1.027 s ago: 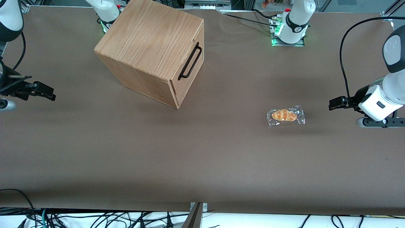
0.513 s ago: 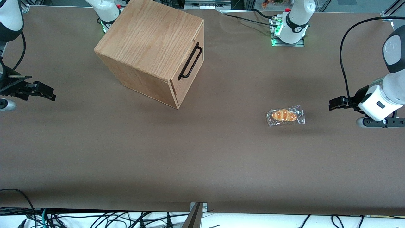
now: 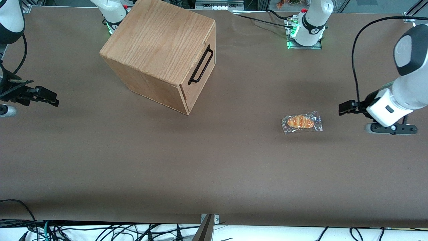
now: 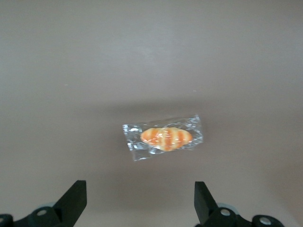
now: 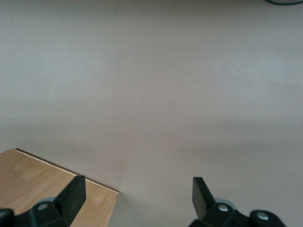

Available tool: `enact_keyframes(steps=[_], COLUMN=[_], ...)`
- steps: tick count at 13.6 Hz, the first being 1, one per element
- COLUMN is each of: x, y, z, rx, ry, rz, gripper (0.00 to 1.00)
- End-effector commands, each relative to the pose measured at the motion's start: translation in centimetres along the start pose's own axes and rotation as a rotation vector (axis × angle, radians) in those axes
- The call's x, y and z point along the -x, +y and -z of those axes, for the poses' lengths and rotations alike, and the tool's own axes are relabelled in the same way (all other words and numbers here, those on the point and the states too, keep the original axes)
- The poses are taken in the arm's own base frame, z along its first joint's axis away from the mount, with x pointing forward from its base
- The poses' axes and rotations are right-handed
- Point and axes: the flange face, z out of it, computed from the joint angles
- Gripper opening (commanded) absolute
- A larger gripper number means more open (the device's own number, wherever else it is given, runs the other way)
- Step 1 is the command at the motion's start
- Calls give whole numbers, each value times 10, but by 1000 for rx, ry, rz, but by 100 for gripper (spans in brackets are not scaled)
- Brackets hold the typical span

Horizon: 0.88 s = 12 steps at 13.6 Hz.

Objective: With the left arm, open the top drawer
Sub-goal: 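Move the left gripper over the bread roll toward the drawer's black handle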

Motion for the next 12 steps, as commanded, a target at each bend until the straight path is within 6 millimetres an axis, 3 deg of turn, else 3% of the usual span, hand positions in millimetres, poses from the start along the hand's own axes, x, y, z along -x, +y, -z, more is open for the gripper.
enact_keyframes(steps=[1, 8, 12], x=[8, 28, 48], y=[51, 145, 216], z=[8, -1, -13], rx=[4, 42, 26], ry=[-3, -44, -61], rz=[0, -89, -40], gripper=[100, 100, 100])
